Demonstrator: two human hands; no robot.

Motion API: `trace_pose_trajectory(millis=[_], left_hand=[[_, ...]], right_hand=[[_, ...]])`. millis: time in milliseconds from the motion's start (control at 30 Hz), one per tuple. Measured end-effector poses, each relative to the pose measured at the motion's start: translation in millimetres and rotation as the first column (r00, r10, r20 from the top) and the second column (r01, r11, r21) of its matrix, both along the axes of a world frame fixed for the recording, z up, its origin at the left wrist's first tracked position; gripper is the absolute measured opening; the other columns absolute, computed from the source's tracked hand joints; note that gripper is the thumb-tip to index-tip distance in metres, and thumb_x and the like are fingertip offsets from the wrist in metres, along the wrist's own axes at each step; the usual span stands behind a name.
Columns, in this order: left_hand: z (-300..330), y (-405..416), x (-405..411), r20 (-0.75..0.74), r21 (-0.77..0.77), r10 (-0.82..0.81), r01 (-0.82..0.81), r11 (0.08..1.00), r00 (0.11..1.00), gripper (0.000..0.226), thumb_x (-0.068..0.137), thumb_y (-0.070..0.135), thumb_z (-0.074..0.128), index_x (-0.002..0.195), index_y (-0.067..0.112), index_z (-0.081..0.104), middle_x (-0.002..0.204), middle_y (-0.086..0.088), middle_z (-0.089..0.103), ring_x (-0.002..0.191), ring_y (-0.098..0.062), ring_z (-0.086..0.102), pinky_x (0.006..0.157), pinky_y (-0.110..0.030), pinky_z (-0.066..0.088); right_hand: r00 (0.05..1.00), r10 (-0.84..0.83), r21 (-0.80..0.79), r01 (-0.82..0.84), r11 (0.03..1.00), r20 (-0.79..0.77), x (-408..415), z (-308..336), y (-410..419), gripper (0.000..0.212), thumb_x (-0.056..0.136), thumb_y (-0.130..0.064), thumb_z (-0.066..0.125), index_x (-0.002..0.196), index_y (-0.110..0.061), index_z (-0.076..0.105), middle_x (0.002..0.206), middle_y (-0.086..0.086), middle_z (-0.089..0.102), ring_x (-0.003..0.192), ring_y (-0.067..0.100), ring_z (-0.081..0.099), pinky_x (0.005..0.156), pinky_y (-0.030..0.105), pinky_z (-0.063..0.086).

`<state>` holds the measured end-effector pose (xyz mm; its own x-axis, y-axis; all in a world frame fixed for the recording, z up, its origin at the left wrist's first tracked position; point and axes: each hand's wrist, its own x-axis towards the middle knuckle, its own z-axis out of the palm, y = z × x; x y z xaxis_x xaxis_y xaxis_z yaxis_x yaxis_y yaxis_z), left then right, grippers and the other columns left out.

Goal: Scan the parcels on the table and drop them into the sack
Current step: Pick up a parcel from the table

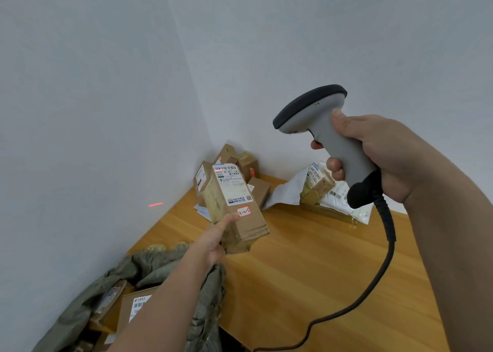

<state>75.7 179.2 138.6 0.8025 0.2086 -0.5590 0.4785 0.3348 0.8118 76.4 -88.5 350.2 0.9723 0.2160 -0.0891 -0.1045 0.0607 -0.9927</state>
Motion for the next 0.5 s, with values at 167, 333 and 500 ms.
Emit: trace_pose_trajectory(millis=[167, 333, 500], left_hand=[[-1.4, 0.6, -1.8, -0.004, 0.003, -0.019, 0.019, 1.0, 1.0, 0.039, 0.079, 0.029, 0.076, 0.112, 0.017, 0.06, 0.107, -0.01, 0.071, 0.096, -0.026, 0.067, 0.073, -0.042, 0.057], [0.5, 2.3, -5.9, -0.018, -0.001, -0.038, 0.038, 0.999, 0.999, 0.049, 0.077, 0.03, 0.077, 0.119, 0.016, 0.058, 0.109, -0.011, 0.07, 0.1, -0.029, 0.066, 0.074, -0.045, 0.058], [9.2, 4.8, -9.0, 0.007, -0.182, -0.044, 0.044, 0.982, 0.999, 0.064, 0.064, 0.034, 0.087, 0.118, 0.017, 0.058, 0.122, -0.021, 0.057, 0.112, -0.04, 0.057, 0.082, -0.058, 0.055]], right_hand=[[1.0, -0.008, 0.009, 0.008, 1.0, 0.001, -1.3, 0.2, -2.1, 0.035, 0.1, -0.036, 0.049, 0.116, -0.007, 0.059, 0.093, 0.01, 0.065, 0.049, 0.013, 0.053, 0.046, 0.025, 0.048], [1.0, -0.004, 0.046, 0.005, 0.999, -0.027, -1.2, -4.0, 1.3, 0.034, 0.101, -0.036, 0.049, 0.115, -0.008, 0.059, 0.094, 0.009, 0.065, 0.051, 0.014, 0.052, 0.046, 0.024, 0.048], [0.998, -0.016, -0.101, 0.009, 0.995, -0.061, 6.0, -43.8, 33.2, 0.032, 0.09, -0.032, 0.068, 0.11, -0.009, 0.059, 0.092, 0.011, 0.062, 0.055, 0.011, 0.05, 0.05, 0.023, 0.047]])
